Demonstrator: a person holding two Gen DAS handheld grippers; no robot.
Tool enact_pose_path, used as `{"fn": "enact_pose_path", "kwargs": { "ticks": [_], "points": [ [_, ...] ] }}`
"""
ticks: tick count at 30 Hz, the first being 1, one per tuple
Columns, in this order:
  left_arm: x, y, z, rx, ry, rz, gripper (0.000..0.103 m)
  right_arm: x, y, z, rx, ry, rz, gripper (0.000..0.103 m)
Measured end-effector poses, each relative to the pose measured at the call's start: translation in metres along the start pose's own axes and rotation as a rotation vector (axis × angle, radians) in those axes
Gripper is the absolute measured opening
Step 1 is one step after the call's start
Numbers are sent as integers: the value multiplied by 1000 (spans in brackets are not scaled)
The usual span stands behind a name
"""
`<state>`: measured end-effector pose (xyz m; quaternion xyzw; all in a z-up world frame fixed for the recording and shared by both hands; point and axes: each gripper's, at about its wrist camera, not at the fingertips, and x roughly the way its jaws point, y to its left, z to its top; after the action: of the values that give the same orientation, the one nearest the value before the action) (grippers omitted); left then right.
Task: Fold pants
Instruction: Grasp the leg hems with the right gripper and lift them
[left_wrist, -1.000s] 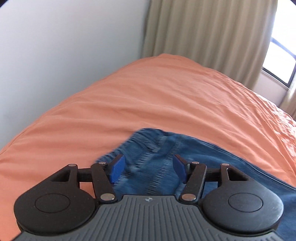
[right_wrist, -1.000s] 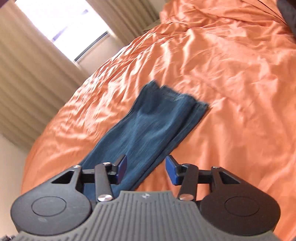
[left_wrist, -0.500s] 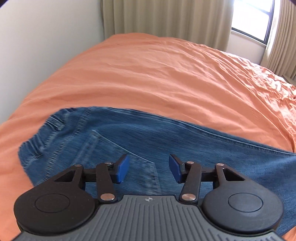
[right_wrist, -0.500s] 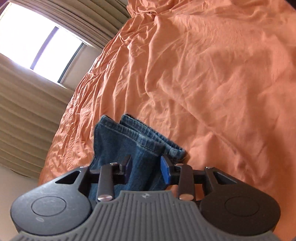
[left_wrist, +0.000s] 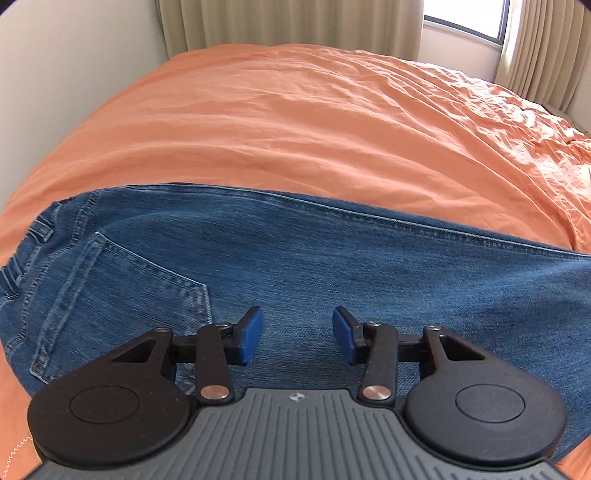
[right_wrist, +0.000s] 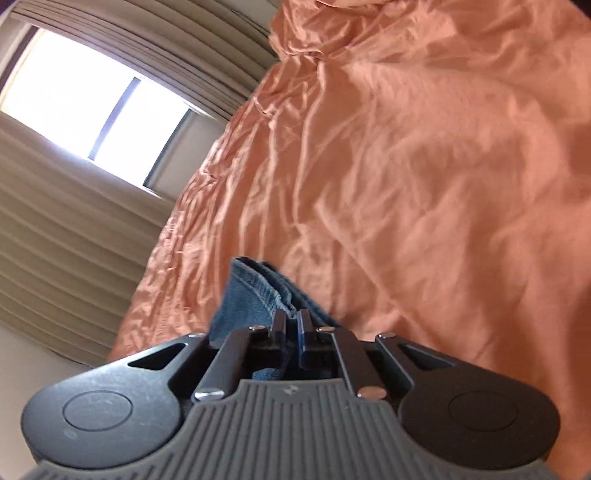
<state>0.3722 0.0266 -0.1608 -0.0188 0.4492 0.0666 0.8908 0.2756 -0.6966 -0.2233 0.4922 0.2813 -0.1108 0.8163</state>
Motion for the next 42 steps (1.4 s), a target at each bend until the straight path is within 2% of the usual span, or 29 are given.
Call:
{"fn": "enact_pose_path", "kwargs": {
  "ticks": [4,5,7,8,9,10,11,12,15,17,21,25,26,28,30,33,36,42],
  "points": [
    [-11,-16,2,49,-14,-48,51,3,-12,3,-21,-36,-113,0],
    [-12,-21,3,68,-15,-60,51,0,-18,6,10,-30,-95,0],
    [-16,-33,3,111,-14,-91,51,-10,-27,7,62,-7,-4,1],
    [-17,-40,3,129,-14,-114,51,-16,-27,6,62,4,25,4],
    [-17,-47,2,147,-12,-143,51,-22,-25,3,55,18,50,24],
    [-17,-55,0,163,-9,-169,51,-25,-25,-1,59,31,84,49],
    [-17,-64,-1,180,-5,-194,51,-27,-24,-6,76,50,123,55],
    [-16,-75,-4,202,-3,-213,51,-26,-24,-10,95,71,154,56],
    [-13,-108,-13,275,-16,-222,50,-13,-21,-26,123,129,172,56],
    [-13,-128,-16,318,-11,-245,50,0,-19,-35,116,143,135,53],
    [-6,-160,-12,334,34,-334,50,19,-29,-33,182,132,129,39],
    [6,-193,-10,374,34,-354,50,35,-30,-22,185,118,130,30],
    [10,-200,-9,377,37,-358,48,38,-29,-20,184,122,131,28],
    [21,-214,-6,377,57,-374,43,35,-29,-15,163,121,137,15],
    [31,-226,-3,377,62,-387,38,26,-19,-12,100,92,166,8],
    [49,-243,7,381,49,-383,26,21,-4,-10,11,75,151,7],
    [67,-256,21,363,48,-397,18,23,1,-8,-1,78,139,7],
    [94,-278,38,377,54,-378,7,26,9,-10,-35,72,116,6]
  ]
}}
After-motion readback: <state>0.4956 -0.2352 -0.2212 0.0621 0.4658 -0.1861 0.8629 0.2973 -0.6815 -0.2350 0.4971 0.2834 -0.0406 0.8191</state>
